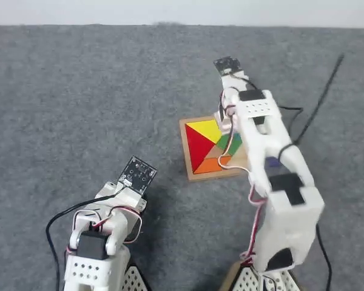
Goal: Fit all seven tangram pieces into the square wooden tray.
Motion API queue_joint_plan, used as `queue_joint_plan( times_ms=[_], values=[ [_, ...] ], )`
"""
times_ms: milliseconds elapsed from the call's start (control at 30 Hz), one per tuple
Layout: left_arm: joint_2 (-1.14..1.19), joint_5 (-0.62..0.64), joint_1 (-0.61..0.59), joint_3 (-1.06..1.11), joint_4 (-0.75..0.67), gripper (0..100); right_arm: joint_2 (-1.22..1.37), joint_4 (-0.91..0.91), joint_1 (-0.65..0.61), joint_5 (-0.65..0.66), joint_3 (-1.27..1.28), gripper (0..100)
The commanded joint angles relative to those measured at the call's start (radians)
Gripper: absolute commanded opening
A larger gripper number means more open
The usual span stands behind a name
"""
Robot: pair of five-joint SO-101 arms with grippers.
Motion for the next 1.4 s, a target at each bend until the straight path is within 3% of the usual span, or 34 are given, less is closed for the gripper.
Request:
queue_joint_plan(
  times_ms=[0, 167, 267, 467, 667, 1167, 1367],
  values=[
    [-0.012, -0.011, -0.008, -0.013, 0.005, 10, -0.234, 0.013, 0.044, 0.011, 0.098, 6.7],
    [-0.012, -0.011, -0.008, -0.013, 0.005, 10, -0.429, 0.004, 0.131, 0.020, 0.347, 6.9],
    [-0.012, -0.011, -0.008, -0.013, 0.005, 10, -0.452, 0.012, 0.185, 0.107, 0.433, 7.0],
    [-0.012, -0.011, -0.008, -0.013, 0.005, 10, -0.367, 0.005, 0.257, 0.272, 0.454, 14.0],
    [-0.012, -0.011, -0.008, -0.013, 0.005, 10, -0.252, 0.007, 0.226, 0.384, 0.407, 21.7],
    [-0.012, -0.011, -0.008, -0.013, 0.005, 10, -0.024, 0.028, 0.211, 0.374, 0.252, 21.7],
    [-0.012, -0.011, -0.008, -0.013, 0.005, 10, -0.024, 0.068, 0.295, 0.201, 0.196, 21.6]
  ],
)
